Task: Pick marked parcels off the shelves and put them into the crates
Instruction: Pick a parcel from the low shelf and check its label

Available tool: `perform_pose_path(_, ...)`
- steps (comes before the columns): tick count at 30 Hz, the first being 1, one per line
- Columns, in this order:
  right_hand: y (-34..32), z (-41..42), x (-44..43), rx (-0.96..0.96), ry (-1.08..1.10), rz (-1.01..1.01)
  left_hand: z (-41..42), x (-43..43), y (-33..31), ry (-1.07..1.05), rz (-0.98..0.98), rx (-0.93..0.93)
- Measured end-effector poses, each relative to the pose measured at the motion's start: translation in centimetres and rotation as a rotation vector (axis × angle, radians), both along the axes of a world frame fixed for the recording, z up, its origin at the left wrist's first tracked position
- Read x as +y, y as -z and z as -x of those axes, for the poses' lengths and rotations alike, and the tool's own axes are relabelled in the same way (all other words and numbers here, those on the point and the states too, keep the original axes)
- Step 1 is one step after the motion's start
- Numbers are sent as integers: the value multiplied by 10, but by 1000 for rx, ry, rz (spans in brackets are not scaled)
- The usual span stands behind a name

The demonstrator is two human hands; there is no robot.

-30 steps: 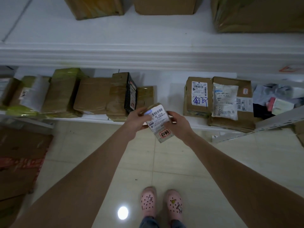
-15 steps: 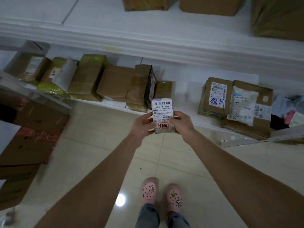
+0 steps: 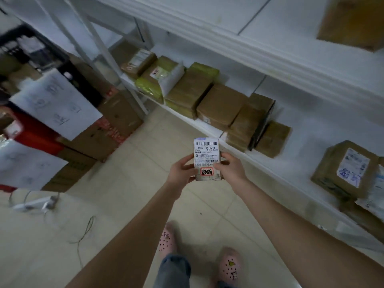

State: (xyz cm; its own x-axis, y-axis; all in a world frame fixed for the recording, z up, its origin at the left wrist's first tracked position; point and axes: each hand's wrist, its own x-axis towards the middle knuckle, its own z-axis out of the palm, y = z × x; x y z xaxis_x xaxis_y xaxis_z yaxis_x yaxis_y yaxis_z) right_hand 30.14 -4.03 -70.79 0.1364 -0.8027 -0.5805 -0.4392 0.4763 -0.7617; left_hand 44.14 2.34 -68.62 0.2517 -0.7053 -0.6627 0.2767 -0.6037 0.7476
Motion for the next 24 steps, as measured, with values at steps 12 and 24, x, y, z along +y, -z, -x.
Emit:
perform_pose_path(12, -13, -276, 36, -38, -271, -4, -250, 74, -3, -305, -17, -35)
perform_pose_path(24, -42, -565, 92, -134, -509, -39, -500, 160, -47, -616, 76, -66)
